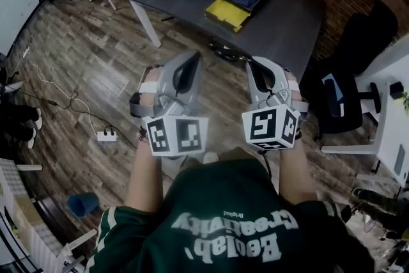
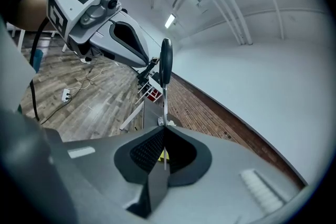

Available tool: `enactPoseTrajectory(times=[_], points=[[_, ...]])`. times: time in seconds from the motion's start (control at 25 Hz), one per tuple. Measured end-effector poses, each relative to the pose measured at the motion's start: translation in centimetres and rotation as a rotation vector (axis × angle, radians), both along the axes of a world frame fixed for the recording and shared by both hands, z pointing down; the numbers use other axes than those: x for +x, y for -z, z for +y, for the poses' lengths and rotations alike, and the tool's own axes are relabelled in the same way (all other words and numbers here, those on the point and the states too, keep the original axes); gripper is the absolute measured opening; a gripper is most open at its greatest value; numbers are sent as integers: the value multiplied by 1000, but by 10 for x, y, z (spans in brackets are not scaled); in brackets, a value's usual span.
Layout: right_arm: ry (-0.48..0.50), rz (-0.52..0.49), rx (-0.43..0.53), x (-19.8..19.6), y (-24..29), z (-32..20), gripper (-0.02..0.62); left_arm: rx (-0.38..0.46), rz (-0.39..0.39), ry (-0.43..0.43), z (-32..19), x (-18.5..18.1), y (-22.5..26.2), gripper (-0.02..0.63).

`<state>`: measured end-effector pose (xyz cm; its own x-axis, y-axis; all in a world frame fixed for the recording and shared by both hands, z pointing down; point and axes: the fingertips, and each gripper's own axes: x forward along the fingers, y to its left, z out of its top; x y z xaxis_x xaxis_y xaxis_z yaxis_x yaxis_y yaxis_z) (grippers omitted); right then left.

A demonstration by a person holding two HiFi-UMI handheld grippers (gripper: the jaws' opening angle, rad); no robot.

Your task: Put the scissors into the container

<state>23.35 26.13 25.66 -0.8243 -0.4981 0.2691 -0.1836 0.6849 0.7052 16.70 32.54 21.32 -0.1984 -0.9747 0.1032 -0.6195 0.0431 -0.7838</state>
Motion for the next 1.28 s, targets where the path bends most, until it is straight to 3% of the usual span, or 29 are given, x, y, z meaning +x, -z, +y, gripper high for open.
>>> enactPoseTrajectory(times=[0.64, 1.28], points=[[-7, 27, 23, -24, -11, 3, 12, 25, 6, -12, 0, -22, -10, 2], [-17, 49, -4, -61, -21, -53, 12, -2, 27, -13, -54, -60, -21, 2]])
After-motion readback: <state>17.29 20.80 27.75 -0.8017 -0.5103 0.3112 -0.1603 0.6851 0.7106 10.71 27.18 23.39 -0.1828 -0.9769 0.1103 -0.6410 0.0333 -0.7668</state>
